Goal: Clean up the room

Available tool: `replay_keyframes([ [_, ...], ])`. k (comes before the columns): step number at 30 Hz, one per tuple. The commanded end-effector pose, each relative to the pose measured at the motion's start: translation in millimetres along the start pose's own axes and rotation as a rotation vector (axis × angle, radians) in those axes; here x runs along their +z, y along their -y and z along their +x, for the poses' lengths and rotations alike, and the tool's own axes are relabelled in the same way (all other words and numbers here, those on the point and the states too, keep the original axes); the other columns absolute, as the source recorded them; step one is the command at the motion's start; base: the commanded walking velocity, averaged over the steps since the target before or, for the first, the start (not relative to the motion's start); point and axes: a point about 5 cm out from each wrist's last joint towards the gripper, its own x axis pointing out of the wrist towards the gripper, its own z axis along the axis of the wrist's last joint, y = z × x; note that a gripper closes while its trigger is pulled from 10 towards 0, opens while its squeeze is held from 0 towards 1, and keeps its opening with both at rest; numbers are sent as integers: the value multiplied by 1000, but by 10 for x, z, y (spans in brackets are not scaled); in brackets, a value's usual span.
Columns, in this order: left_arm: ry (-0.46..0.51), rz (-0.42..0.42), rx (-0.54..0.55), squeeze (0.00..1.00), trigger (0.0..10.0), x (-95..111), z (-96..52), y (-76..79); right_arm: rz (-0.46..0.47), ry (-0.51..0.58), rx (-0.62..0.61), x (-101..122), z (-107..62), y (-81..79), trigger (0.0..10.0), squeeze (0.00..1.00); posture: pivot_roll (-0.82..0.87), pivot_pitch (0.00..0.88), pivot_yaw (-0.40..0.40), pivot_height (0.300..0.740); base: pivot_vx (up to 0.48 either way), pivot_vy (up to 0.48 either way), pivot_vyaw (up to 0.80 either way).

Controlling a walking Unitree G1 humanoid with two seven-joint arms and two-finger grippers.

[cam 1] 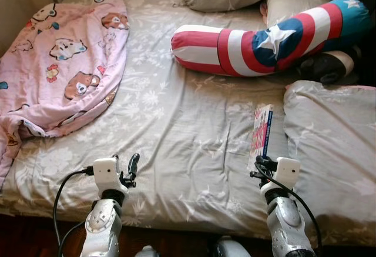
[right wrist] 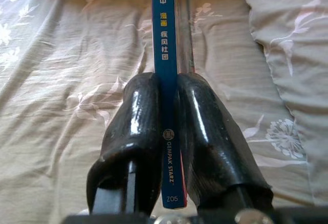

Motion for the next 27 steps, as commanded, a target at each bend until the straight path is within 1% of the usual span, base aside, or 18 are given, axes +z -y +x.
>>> replay_keyframes([
  [1, -31, 1, 14, 0, 10000, -54, -56, -43, 14, 23, -19, 28, -1, -2, 10000, 0, 23, 202, 4, 663, 0, 0, 0],
  [5, -32, 0, 13, 0, 10000, -58, -60, -43, 16, 10, -20, 20, 8, -8, 10000, 0, 24, 199, 5, 663, 0, 0, 0],
  [7, -33, 0, 13, 0, 10000, -60, -61, -48, 26, 16, -18, 36, 22, -18, 10000, 0, 23, 191, 5, 648, 0, 0, 0],
  [8, -34, 0, 12, 0, 10000, -60, -58, -49, 7, 34, -25, 51, 17, -6, 10000, 0, 21, 186, 5, 643, 0, 0, 0],
  [10, -36, 2, 10, 0, 10000, -62, -56, -47, 0, 46, -40, 59, 11, 13, 10000, 0, 21, 183, 5, 643, 0, 0, 0],
  [12, -44, 11, 6, 0, 10000, -69, -47, -40, -15, 20, -93, 37, 14, 77, 10000, 0, 23, 175, 4, 643, 0, 0, 0],
  [14, -45, 8, 1, 0, 10000, -72, -47, -29, -13, 21, -109, 41, 14, 101, 10000, 0, 23, 174, 4, 643, 0, 0, 0],
  [21, -50, 2, -5, 0, 10000, -89, -61, -14, -7, 28, -125, 59, 22, 132, 10000, 0, 24, 163, 2, 643, 0, 0, 0],
  [27, -54, -2, -9, 0, 10000, -85, -61, -17, -9, 27, -140, 72, 39, 143, 10000, 0, 29, 176, 1, 643, 0, 0, 0],
])
